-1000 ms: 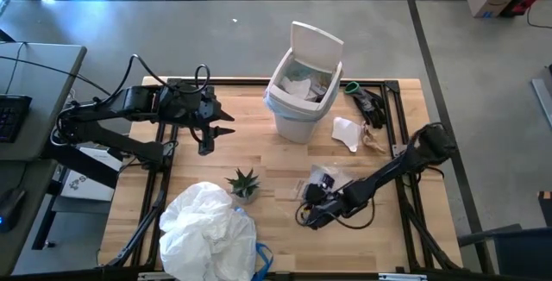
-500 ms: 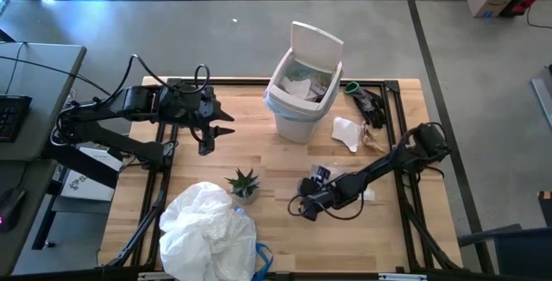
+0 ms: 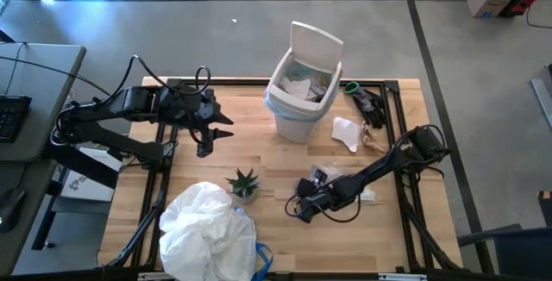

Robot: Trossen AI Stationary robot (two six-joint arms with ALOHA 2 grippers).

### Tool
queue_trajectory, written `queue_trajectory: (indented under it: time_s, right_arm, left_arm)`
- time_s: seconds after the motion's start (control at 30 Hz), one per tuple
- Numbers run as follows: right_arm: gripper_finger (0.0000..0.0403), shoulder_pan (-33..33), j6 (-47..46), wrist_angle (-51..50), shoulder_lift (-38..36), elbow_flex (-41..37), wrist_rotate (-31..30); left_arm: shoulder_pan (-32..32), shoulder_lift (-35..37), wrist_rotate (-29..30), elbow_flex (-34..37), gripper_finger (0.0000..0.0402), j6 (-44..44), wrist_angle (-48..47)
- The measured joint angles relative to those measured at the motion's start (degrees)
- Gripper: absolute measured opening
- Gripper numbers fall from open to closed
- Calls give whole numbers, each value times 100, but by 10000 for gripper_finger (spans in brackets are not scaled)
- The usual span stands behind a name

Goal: Place trash/remove bag and relplace
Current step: Put the transparent plastic into the trash bin

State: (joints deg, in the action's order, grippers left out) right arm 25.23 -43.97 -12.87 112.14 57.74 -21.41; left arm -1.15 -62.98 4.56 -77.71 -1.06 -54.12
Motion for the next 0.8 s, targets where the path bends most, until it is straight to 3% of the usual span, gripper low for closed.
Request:
queue_trajectory:
  time_s: [0.13,0.47,0.8]
  right_arm:
    - [12,2,99,-10,9,80,108]
    - [0,-8,557,-1216,48,1109,43]
    - [0,83,1216,-3505,6,3207,-912]
  left_arm:
    - [62,0,4,0,140,2,-62]
    - [62,0,11,-2,140,-90,-217]
    - [173,0,17,-2,140,-203,-331]
